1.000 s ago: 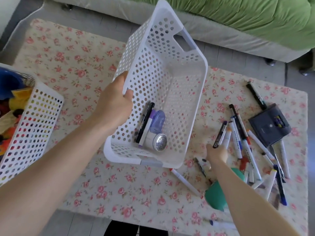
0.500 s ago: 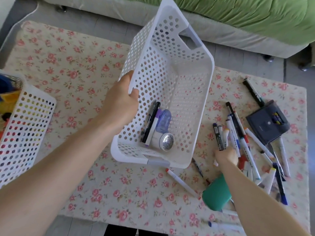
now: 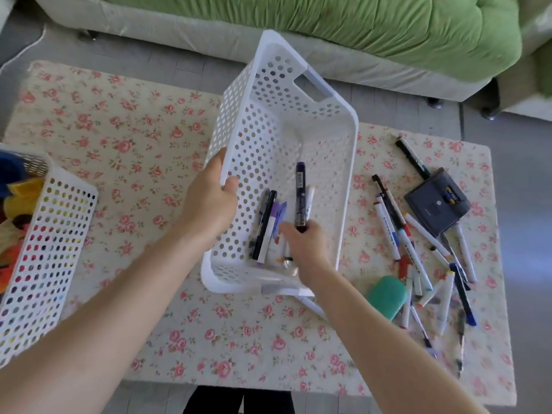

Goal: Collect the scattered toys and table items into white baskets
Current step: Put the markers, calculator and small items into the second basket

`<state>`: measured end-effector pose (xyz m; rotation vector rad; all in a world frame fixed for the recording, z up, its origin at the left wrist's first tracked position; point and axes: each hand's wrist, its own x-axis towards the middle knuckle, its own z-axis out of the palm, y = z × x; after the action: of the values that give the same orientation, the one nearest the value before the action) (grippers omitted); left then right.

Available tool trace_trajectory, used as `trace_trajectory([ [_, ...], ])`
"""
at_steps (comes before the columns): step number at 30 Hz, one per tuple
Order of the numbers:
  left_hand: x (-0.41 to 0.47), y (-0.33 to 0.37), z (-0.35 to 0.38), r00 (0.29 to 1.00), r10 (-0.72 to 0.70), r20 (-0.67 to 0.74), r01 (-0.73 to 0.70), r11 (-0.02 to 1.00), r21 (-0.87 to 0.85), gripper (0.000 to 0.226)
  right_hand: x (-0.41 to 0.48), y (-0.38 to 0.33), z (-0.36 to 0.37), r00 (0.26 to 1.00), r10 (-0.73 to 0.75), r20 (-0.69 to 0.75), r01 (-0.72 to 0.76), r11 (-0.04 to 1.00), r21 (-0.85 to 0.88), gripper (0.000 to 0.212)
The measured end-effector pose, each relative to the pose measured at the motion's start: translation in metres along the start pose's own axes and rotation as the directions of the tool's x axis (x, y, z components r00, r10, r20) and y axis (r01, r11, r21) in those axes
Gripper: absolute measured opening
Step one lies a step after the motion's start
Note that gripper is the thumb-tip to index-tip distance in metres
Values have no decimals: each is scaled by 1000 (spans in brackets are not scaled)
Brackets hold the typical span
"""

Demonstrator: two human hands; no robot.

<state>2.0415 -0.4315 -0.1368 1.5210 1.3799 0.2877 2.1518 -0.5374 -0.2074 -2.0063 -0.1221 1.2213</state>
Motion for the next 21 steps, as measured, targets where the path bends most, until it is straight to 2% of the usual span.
trace_trajectory([
  [2,-9,-4,-6,1000,-4,-8,4,1000,-14,40,-10,7,33,998,40,56,-39,999,-30,3],
  [5,-18,-12,-12,1000,9,-16,-9,1000,0,38,-11,18,59,999,12,39,-8,996,-89,18],
  [10,-29,-29,-24,1000,11,4,-11,1000,-14,39,-23,29,63,989,-11,144,36,985,-171,23],
  [12,-32,-34,-28,1000,-15,5,15,1000,-18,38,-25,30,57,983,-46,176,84,973,-216,33],
  [14,-35,-37,-31,999,-37,10,37,999,5,39,-26,28,43,988,-124,91,133,986,-96,21],
  [16,-38,-37,-36,999,-51,11,50,998,22,41,-23,31,17,962,-229,-152,238,970,44,15],
  [17,-41,-37,-39,999,-52,8,52,998,32,41,-22,38,1,923,-267,-276,285,958,28,14],
  [19,-46,-34,-45,999,-39,5,38,997,62,41,-19,60,-30,858,-321,-401,278,947,-162,14],
  [20,-48,-33,-47,999,-36,9,35,996,78,40,-17,74,-42,867,-327,-375,219,928,-302,14],
  [21,-50,-32,-48,999,-39,11,37,995,92,40,-15,92,-51,911,-294,-289,144,883,-446,13],
])
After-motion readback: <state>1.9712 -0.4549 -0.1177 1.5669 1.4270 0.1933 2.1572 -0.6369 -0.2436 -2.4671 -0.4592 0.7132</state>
